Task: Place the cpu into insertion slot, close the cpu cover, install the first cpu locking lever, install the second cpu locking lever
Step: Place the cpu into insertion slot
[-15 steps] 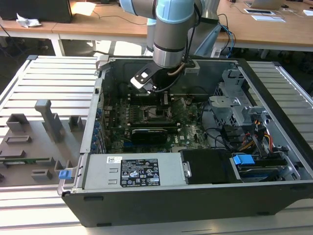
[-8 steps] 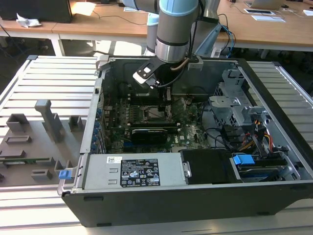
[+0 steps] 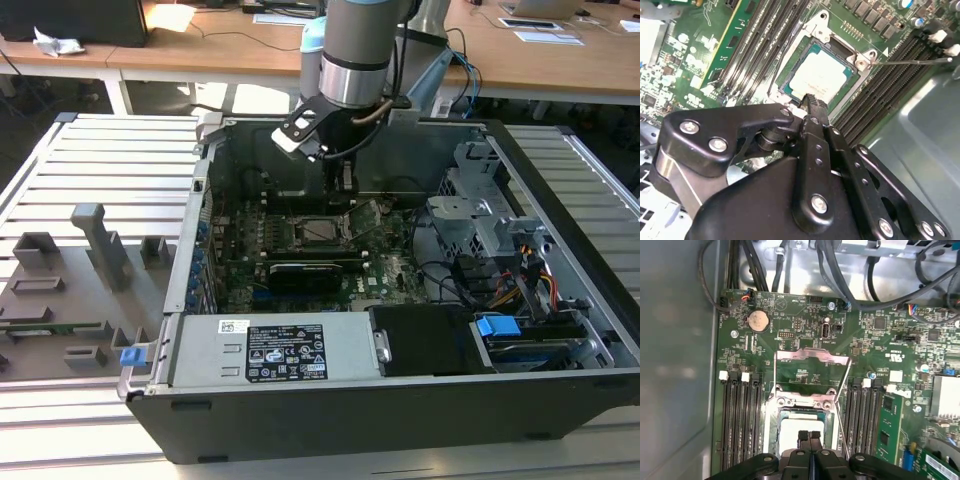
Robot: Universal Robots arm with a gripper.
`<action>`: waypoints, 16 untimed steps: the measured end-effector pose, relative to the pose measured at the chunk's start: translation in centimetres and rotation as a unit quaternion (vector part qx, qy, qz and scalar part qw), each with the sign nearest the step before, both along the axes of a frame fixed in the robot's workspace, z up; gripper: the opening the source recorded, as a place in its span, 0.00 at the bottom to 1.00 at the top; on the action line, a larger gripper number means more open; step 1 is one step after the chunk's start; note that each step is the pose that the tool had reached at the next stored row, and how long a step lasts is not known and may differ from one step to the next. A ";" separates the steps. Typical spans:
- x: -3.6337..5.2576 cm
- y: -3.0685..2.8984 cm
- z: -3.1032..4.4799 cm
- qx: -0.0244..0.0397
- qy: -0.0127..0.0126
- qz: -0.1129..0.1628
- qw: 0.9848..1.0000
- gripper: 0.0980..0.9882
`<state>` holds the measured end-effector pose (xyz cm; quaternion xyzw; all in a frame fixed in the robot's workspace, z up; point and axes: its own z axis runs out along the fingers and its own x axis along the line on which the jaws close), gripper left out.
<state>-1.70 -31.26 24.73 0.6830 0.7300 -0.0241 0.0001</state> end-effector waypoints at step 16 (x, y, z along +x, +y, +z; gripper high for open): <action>0.00 0.00 3.38 0.000 0.000 0.000 1.000 0.01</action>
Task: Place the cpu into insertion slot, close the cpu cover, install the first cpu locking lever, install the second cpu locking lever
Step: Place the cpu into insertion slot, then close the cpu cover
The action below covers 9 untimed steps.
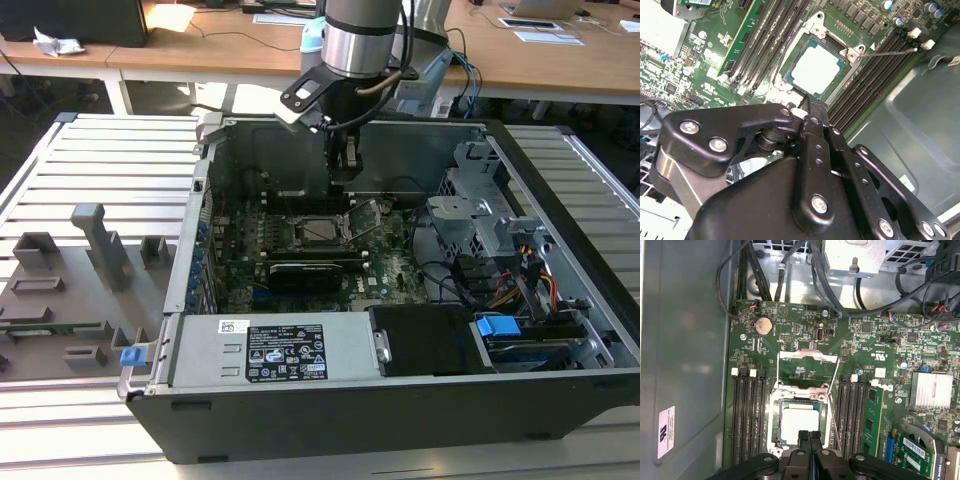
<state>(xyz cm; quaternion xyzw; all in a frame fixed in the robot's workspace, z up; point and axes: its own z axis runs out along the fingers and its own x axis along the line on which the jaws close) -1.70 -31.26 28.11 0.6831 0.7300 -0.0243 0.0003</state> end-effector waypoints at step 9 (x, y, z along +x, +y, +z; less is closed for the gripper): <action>0.00 0.00 0.07 0.000 0.000 0.000 1.000 0.01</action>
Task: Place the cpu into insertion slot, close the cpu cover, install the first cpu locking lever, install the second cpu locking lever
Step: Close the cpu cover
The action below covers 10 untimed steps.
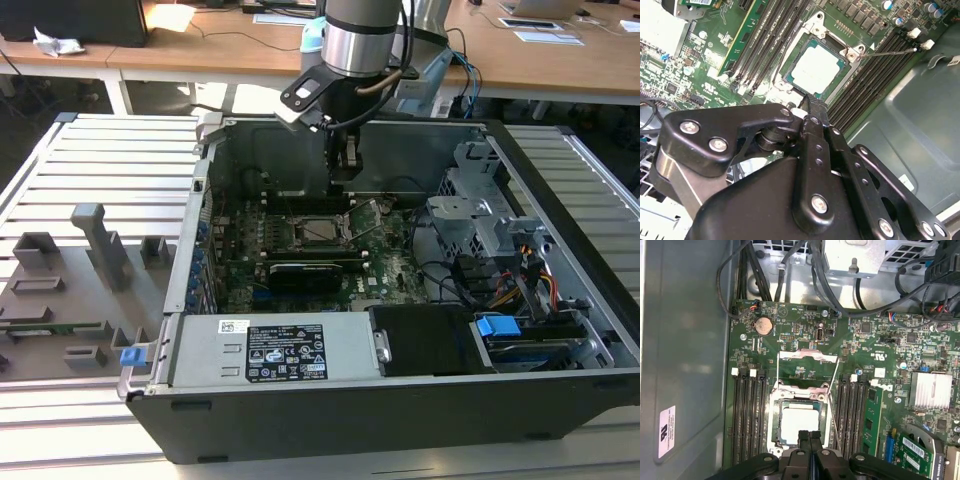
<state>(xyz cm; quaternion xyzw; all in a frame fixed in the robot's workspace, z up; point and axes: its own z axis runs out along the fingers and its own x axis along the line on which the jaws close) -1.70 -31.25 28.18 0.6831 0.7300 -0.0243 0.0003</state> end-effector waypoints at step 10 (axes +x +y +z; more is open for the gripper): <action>1.46 0.00 0.03 0.000 0.000 0.000 1.000 0.01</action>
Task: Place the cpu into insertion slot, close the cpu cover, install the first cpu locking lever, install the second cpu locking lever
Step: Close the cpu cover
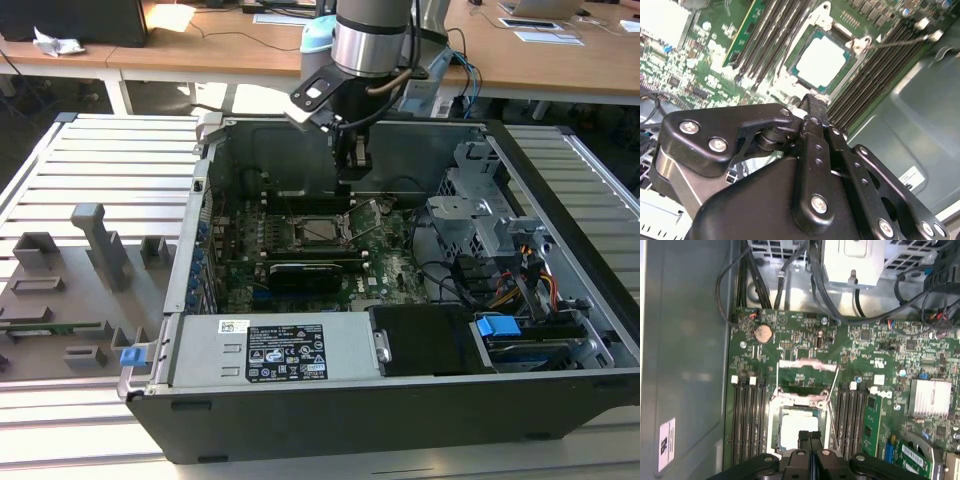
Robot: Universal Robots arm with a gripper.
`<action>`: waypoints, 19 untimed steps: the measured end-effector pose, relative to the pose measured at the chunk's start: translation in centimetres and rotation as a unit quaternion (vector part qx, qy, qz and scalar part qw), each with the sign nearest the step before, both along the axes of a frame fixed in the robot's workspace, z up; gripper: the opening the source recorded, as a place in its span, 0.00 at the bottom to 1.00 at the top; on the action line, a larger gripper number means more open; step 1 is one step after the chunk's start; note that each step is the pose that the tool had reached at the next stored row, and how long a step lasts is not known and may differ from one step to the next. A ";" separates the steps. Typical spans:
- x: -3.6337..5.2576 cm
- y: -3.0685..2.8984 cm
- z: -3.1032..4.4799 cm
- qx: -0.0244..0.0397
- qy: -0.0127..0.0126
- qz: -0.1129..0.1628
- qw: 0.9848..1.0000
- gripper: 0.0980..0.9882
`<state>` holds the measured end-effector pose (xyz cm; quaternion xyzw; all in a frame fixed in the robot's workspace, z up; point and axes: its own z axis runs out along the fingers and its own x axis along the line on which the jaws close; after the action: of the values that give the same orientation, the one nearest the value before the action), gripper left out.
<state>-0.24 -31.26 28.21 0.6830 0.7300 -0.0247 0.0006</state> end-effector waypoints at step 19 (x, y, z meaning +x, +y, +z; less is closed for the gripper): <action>7.20 0.02 -0.01 -0.003 0.002 0.000 1.000 0.01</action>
<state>6.96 -31.24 28.20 0.6830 0.7299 -0.0279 0.0013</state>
